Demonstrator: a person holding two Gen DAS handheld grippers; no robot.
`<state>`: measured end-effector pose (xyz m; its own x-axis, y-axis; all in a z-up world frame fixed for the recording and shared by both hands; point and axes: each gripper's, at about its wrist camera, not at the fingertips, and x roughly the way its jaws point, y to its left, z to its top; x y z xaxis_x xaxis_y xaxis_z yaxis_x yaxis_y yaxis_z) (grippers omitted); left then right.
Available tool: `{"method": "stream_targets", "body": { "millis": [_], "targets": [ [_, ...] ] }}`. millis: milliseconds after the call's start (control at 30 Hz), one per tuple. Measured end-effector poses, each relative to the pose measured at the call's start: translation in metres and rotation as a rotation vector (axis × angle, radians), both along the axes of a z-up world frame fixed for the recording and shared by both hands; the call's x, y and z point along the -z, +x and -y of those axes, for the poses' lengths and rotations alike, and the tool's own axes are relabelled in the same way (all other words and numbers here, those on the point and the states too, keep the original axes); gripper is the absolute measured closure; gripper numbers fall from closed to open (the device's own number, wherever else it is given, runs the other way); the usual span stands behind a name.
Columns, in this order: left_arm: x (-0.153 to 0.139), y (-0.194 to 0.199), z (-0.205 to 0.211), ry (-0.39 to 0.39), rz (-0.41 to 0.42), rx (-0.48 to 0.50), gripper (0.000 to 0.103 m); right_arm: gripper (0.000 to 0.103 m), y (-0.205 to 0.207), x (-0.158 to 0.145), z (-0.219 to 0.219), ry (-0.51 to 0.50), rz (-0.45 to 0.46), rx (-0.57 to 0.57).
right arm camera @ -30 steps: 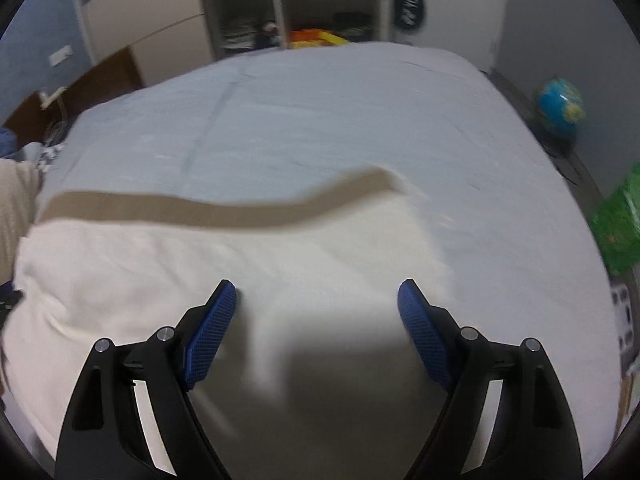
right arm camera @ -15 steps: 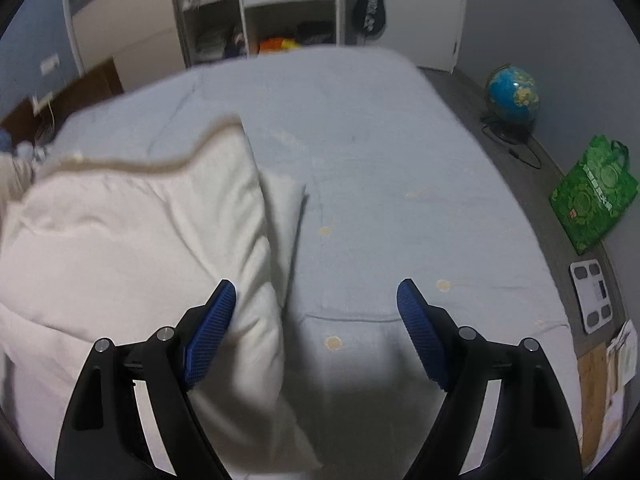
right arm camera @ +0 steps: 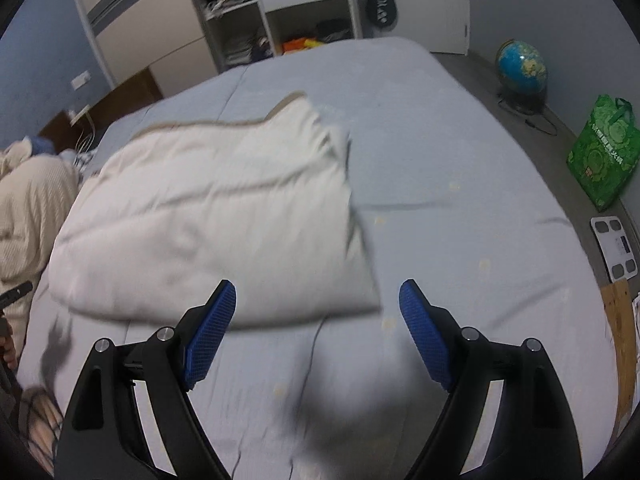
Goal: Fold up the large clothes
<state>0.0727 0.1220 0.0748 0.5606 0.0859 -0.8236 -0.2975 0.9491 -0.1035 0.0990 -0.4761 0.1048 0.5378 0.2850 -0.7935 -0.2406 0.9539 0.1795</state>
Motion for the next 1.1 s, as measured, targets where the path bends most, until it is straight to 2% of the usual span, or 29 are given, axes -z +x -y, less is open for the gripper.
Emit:
{"method": "stream_targets", "body": {
  "millis": [433, 700, 867, 1100],
  "targets": [
    [0.005, -0.070, 0.056, -0.012, 0.045, 0.111, 0.007, 0.023, -0.069, -0.008, -0.014, -0.003, 0.021, -0.099],
    [0.001, -0.084, 0.078, 0.083, 0.104, 0.159, 0.007, 0.023, -0.112, -0.008, -0.044, -0.021, 0.062, -0.236],
    [0.000, -0.086, 0.090, 0.134, 0.113, 0.196, 0.007, 0.023, -0.130, -0.003, -0.064, -0.104, 0.090, -0.309],
    [-0.001, -0.089, 0.092, 0.147, 0.118, 0.195, 0.007, 0.023, -0.132, -0.005, -0.059, -0.099, 0.103, -0.295]
  ]
}}
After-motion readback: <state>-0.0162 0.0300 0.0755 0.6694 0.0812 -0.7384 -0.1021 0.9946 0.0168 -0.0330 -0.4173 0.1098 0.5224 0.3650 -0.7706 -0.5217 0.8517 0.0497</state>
